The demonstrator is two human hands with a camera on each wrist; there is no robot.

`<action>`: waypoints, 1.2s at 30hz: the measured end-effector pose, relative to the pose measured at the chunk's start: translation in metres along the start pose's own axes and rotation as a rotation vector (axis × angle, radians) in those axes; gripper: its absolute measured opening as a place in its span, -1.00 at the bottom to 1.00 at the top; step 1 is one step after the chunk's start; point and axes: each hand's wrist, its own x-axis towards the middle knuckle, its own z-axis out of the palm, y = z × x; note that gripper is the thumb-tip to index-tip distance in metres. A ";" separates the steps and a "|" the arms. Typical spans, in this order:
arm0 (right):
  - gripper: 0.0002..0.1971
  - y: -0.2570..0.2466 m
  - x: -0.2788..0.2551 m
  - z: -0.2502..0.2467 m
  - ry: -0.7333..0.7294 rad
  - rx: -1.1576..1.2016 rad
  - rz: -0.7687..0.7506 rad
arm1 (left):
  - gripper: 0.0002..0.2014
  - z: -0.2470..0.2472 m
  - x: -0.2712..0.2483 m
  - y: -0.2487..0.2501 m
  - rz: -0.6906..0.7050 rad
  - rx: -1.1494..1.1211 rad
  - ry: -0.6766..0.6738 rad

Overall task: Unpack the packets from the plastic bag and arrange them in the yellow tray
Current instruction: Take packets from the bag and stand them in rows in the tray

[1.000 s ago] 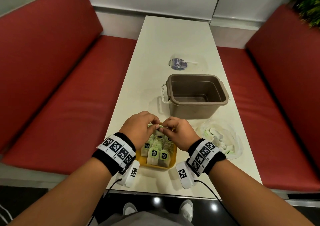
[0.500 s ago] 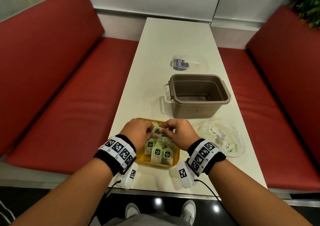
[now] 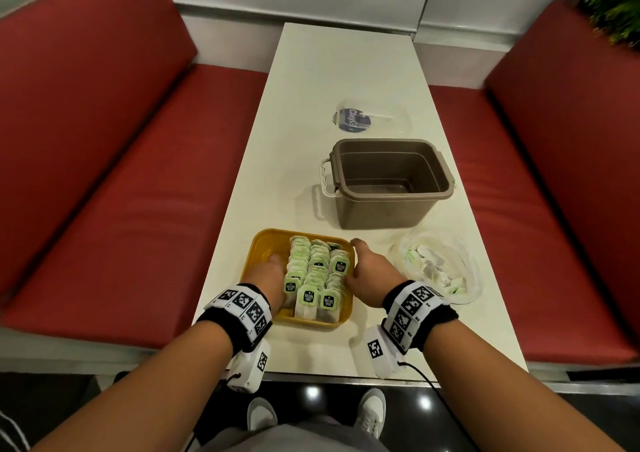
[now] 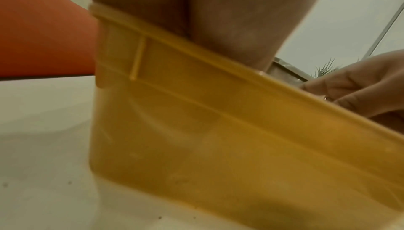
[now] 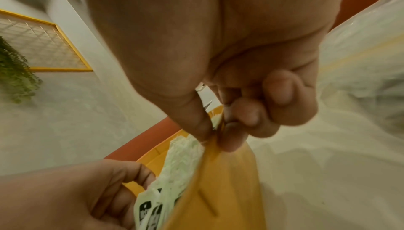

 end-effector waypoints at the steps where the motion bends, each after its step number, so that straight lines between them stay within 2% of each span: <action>1: -0.39 0.000 -0.001 0.000 -0.006 -0.001 -0.005 | -0.39 0.000 0.000 0.001 0.001 -0.011 -0.005; 5: -0.37 0.005 0.000 0.002 -0.019 0.017 -0.022 | -0.39 0.000 0.001 0.002 0.019 -0.014 -0.034; 12: -0.31 0.011 0.003 0.003 -0.023 0.033 -0.051 | -0.66 -0.005 0.003 0.014 0.039 -0.032 0.033; 16: -0.29 0.012 0.005 0.001 -0.033 0.033 -0.066 | -0.77 -0.006 0.003 0.015 0.081 -0.024 0.012; 23: -0.25 0.015 0.005 -0.002 -0.073 0.032 -0.099 | -0.76 -0.014 0.002 0.024 0.116 0.166 -0.038; 26: -0.21 0.020 0.000 -0.013 -0.061 0.072 -0.108 | -0.75 -0.026 -0.001 0.032 0.067 0.228 -0.048; 29: -0.39 0.032 -0.010 -0.036 0.004 0.124 -0.167 | -0.74 -0.043 -0.004 0.047 0.057 0.273 0.104; 31: -0.56 0.045 -0.015 -0.056 0.056 0.124 -0.180 | -0.60 -0.048 -0.002 0.064 0.090 0.269 0.225; 33: -0.65 0.065 -0.017 -0.073 0.128 0.091 -0.176 | -0.56 -0.045 -0.001 0.093 0.181 0.126 0.267; 36: -0.69 0.101 -0.017 -0.093 0.218 0.031 -0.115 | -0.68 -0.034 0.001 0.147 0.387 -0.046 0.274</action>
